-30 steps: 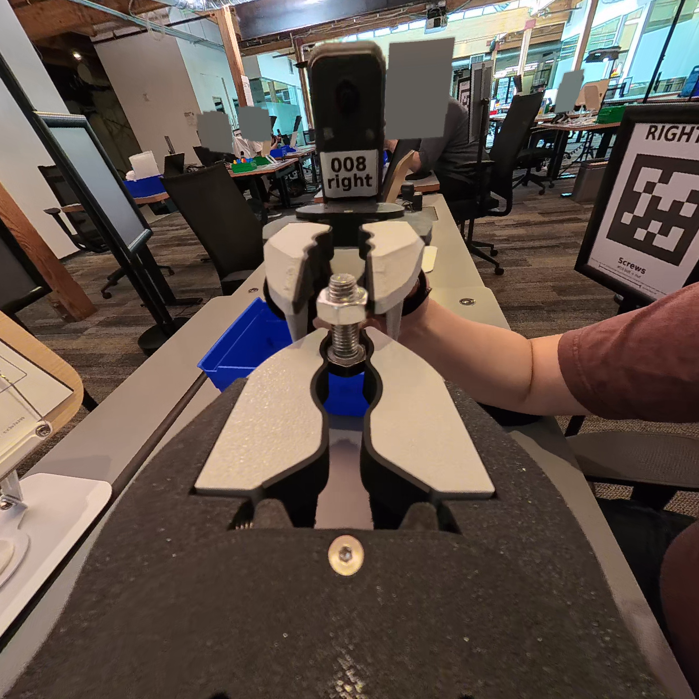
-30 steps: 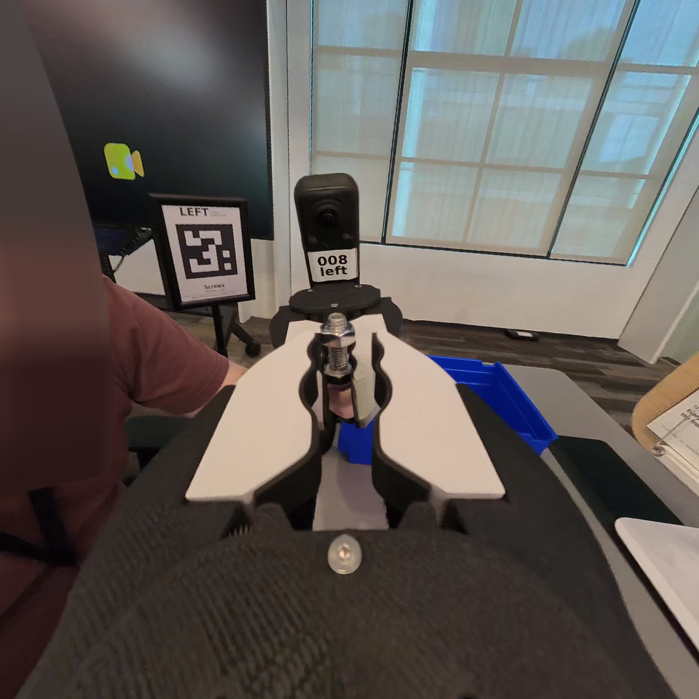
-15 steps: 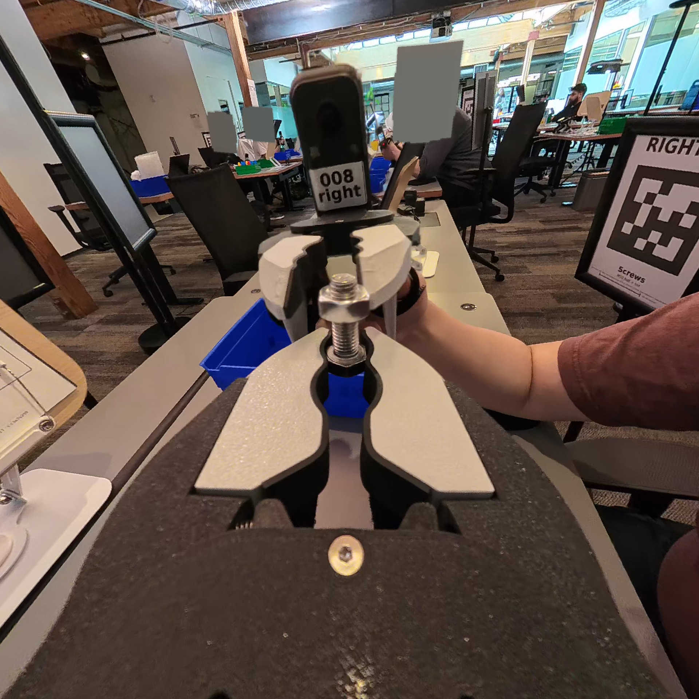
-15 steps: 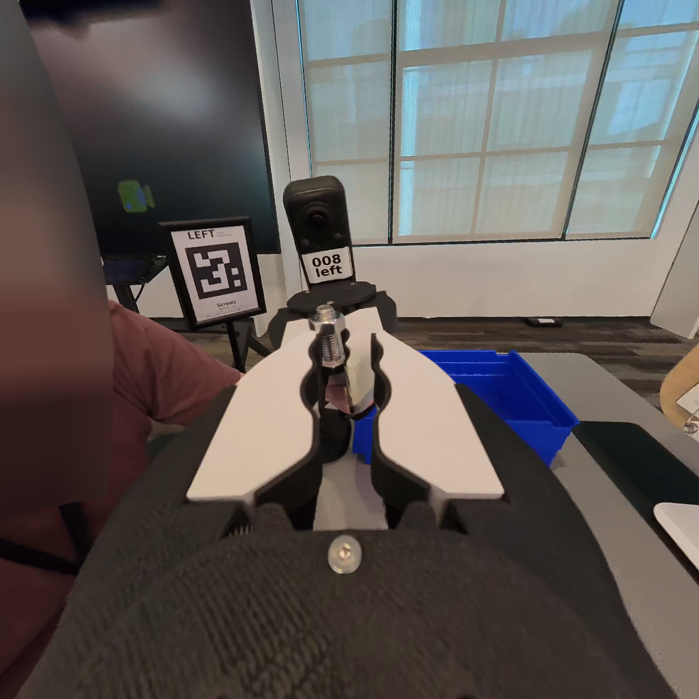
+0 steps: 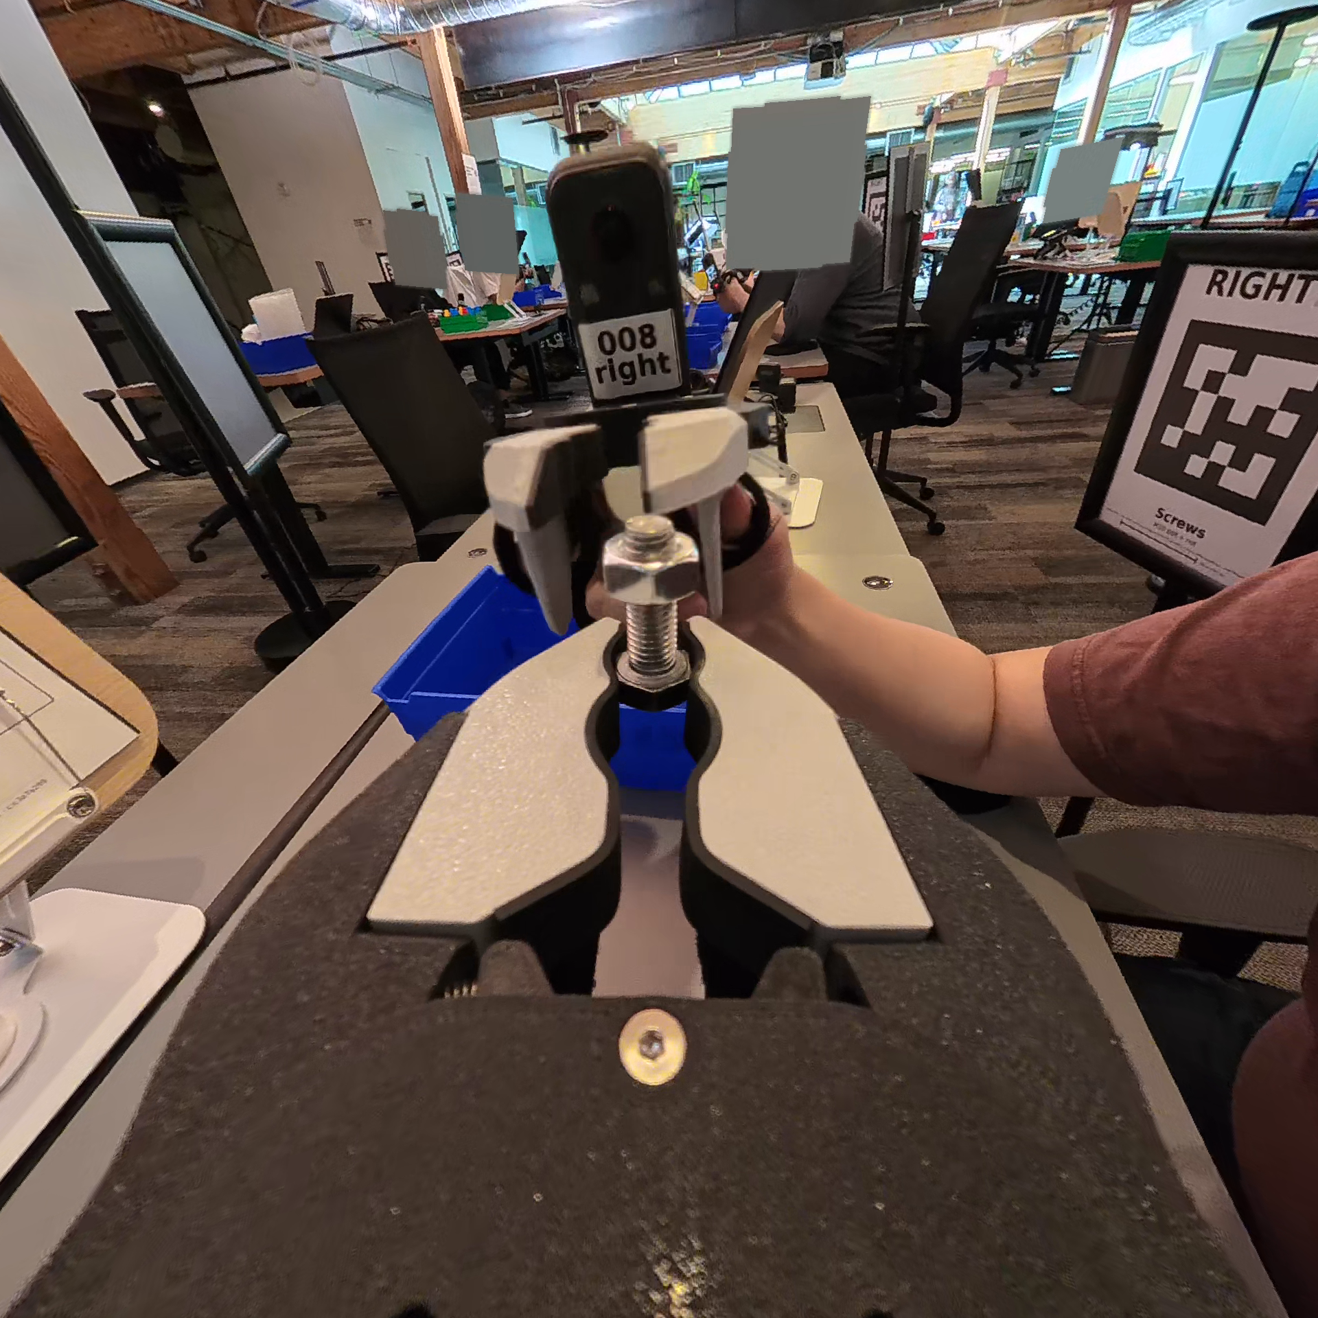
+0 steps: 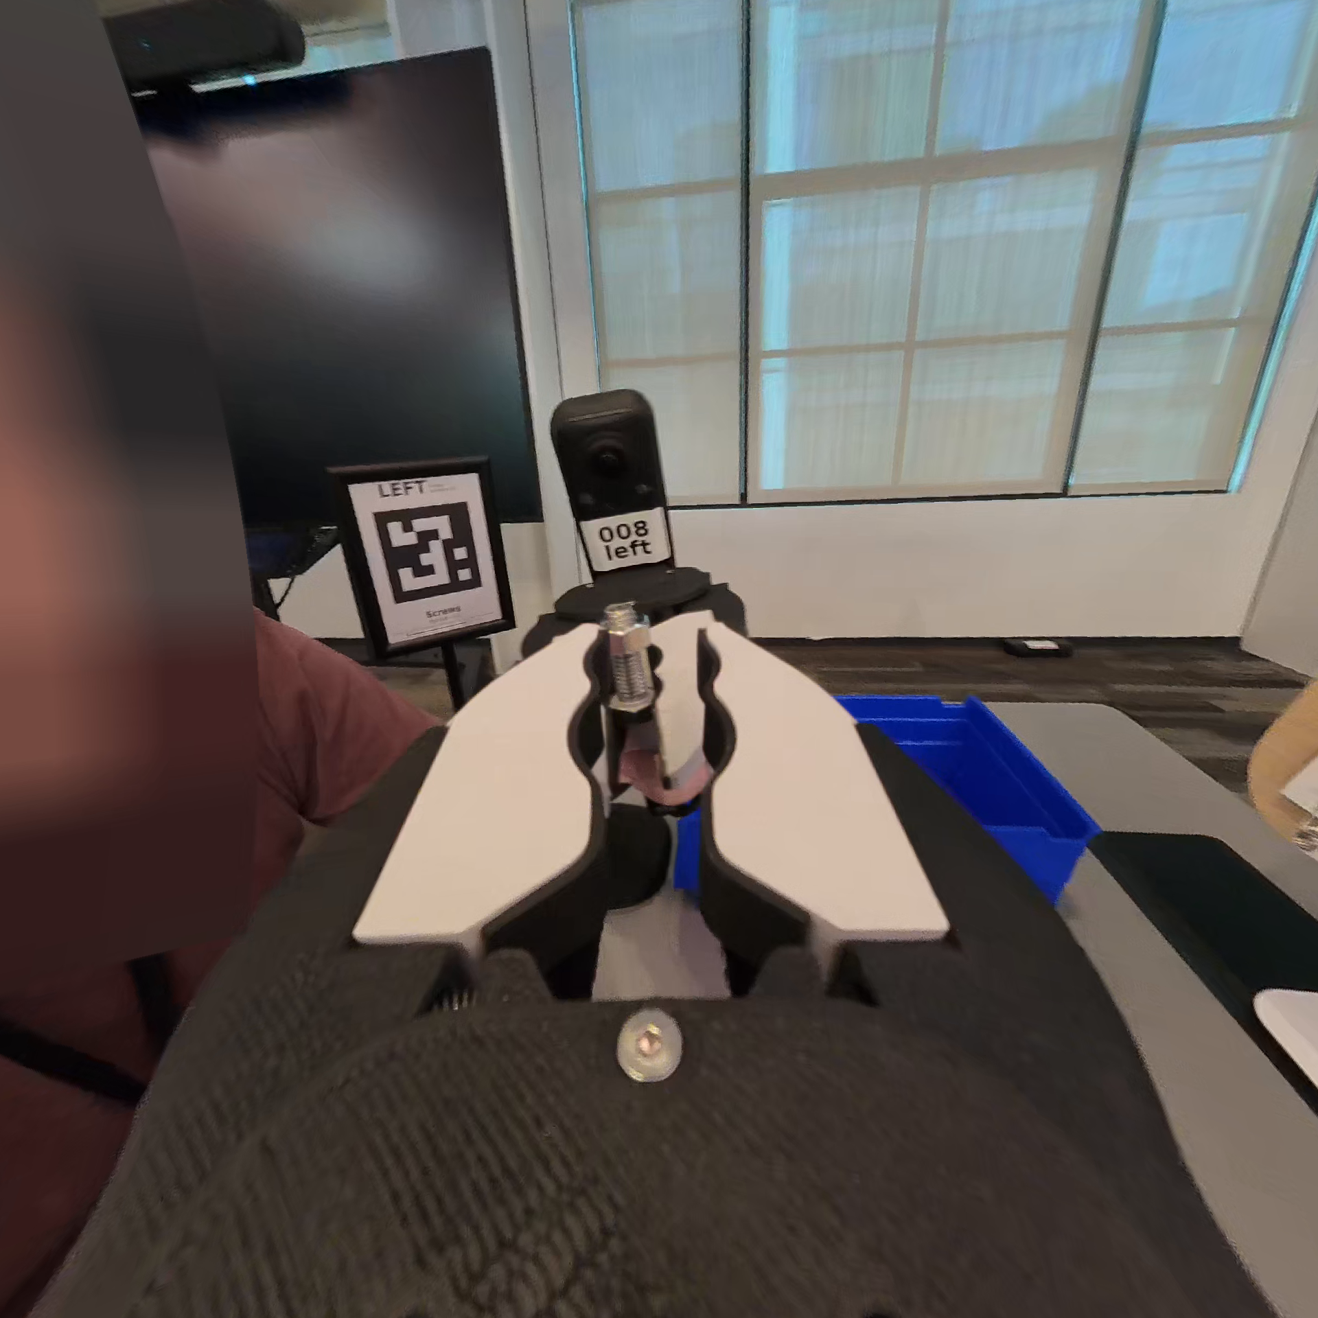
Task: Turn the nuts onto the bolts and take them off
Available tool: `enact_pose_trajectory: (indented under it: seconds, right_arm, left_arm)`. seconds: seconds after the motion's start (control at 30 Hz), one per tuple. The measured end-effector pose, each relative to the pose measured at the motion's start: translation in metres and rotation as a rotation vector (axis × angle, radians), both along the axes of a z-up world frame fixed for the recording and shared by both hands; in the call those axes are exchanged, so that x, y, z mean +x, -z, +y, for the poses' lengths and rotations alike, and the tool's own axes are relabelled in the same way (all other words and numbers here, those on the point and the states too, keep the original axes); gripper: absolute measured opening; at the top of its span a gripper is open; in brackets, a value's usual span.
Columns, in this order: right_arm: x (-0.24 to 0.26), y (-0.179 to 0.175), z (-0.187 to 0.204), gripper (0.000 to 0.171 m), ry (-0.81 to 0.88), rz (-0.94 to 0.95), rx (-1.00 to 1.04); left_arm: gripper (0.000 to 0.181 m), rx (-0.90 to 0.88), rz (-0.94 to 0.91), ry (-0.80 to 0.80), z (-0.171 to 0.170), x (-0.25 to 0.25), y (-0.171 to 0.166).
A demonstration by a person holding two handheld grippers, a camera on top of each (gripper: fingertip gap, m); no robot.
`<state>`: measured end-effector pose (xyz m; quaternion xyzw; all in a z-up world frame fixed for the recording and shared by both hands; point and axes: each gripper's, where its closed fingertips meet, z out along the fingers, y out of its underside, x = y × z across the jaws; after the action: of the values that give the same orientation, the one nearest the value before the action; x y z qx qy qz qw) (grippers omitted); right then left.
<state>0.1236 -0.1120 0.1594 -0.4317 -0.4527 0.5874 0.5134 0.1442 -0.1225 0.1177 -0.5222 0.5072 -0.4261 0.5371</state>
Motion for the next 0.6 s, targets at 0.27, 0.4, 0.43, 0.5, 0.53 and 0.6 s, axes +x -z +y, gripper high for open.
enact_pose_trajectory:
  seconds: [0.27, 0.4, 0.43, 0.5, 0.53, 0.6]
  right_arm:
    - [-0.017, 0.012, -0.008, 0.031, 0.022, -0.087, 0.075]
    - [-0.007, 0.007, 0.004, 0.021, 0.041, -0.044, 0.014]
    - [-0.008, 0.006, 0.0, 0.022, 0.029, -0.043, 0.024]
    - [-0.012, 0.006, -0.009, 0.025, 0.002, -0.051, 0.048]
    - [-0.015, 0.006, -0.012, 0.026, 0.001, -0.056, 0.059]
    - [-0.019, 0.009, -0.012, 0.026, 0.011, -0.072, 0.068]
  left_arm:
    - [0.013, 0.004, 0.017, 0.004, -0.002, 0.004, 0.004]
    - [0.013, -0.01, 0.003, 0.006, 0.001, 0.0, 0.001]
    - [0.013, -0.014, 0.001, 0.005, 0.002, 0.0, 0.001]
    - [0.013, -0.008, 0.002, -0.005, 0.004, -0.001, 0.001]
    - [0.013, -0.01, 0.007, 0.0, 0.003, 0.0, 0.002]
    - [0.013, -0.007, 0.008, 0.008, 0.001, 0.002, 0.003]
